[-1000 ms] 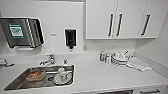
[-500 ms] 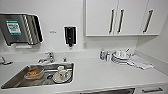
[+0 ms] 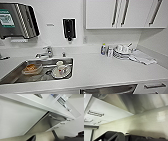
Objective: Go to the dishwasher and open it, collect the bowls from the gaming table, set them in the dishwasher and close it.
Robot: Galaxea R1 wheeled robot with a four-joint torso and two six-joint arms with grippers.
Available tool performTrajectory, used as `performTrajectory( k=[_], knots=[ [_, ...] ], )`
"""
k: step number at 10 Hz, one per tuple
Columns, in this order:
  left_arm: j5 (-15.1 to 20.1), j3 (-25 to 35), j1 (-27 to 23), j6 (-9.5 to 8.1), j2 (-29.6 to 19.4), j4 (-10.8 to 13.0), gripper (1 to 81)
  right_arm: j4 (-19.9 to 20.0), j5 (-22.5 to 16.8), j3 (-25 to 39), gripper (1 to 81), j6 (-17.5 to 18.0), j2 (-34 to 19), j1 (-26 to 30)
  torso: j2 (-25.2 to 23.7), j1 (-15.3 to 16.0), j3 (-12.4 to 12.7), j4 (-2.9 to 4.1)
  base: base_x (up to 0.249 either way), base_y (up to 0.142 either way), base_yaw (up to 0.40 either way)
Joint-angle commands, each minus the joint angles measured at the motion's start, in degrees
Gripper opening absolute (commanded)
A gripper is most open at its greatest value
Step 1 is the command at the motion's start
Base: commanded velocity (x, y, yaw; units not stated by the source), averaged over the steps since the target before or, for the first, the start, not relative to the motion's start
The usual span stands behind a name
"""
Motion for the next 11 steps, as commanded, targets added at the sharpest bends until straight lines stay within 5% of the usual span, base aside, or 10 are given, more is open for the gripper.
performTrajectory(
  k=[1, 5, 8, 11],
  knots=[
    [-0.5, 1.8, -3.7, -0.40, -3.9, 2.7, 81.1, 1.4, -2.6, 3.8, 81.1, 3.3, -2.9, 7.3, 0.0, 0.0, 0.0, 0.00, 0.000, 0.000, 0.000],
    [-2.1, 0.9, -5.4, -0.49, -0.6, 2.1, 81.1, 1.5, -5.8, 3.8, 81.1, 10.7, -1.8, 13.6, -0.2, 0.1, -0.1, 0.00, 0.000, 0.000, 0.000],
    [-3.7, 0.0, -7.4, -2.16, 0.4, 2.6, 81.1, 1.5, -8.8, 2.4, 81.1, 17.4, 0.3, 18.0, -0.2, 0.1, -0.1, 0.00, 0.000, 0.000, 0.000],
    [-3.7, 0.3, -8.8, -2.77, 0.6, 3.1, 81.1, 1.3, -12.1, -1.5, 81.1, 29.4, 5.1, 22.6, -0.2, 0.1, -0.1, 0.00, 0.000, 0.000, 0.000]
  ],
)
